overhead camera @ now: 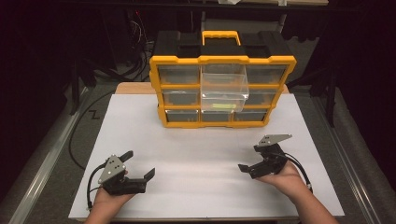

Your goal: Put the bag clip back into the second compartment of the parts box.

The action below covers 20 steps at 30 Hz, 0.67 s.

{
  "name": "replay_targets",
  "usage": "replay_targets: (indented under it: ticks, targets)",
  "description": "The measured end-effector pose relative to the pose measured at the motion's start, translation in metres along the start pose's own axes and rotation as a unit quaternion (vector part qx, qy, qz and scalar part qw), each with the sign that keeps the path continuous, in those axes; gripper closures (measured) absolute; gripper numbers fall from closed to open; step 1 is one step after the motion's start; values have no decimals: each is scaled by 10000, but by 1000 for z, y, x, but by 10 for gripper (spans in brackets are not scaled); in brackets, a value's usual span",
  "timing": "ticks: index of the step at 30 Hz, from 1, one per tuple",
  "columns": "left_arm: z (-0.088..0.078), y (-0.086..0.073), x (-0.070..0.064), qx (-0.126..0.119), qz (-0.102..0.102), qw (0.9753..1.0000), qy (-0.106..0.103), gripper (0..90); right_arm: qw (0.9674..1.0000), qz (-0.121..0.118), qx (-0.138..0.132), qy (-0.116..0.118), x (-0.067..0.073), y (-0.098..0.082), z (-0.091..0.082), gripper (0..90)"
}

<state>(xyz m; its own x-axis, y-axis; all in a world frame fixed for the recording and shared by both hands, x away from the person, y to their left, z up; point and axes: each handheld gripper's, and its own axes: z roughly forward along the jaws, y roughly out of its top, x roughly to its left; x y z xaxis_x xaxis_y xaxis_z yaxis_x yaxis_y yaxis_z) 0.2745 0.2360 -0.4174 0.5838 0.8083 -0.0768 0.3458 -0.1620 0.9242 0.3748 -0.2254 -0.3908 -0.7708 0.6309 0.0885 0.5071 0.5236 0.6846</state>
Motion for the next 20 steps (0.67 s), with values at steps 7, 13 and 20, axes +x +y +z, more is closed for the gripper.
replay_targets:
  ticks: [7, 13, 20]
  targets:
    - [0, 0, 1, 21, -23, 10000, 21, 2, 9926, 128, -1199, -172, 11, -16, -9, 1]
    - [1, 0, 2, 0, -53, 10000, 47, 2, 9839, 334, -1718, -362, 14, -43, -8, 1]
    - [2, 0, 1, 57, -73, 9999, 108, 2, 9790, 453, -1944, -419, 8, -48, -15, 1]
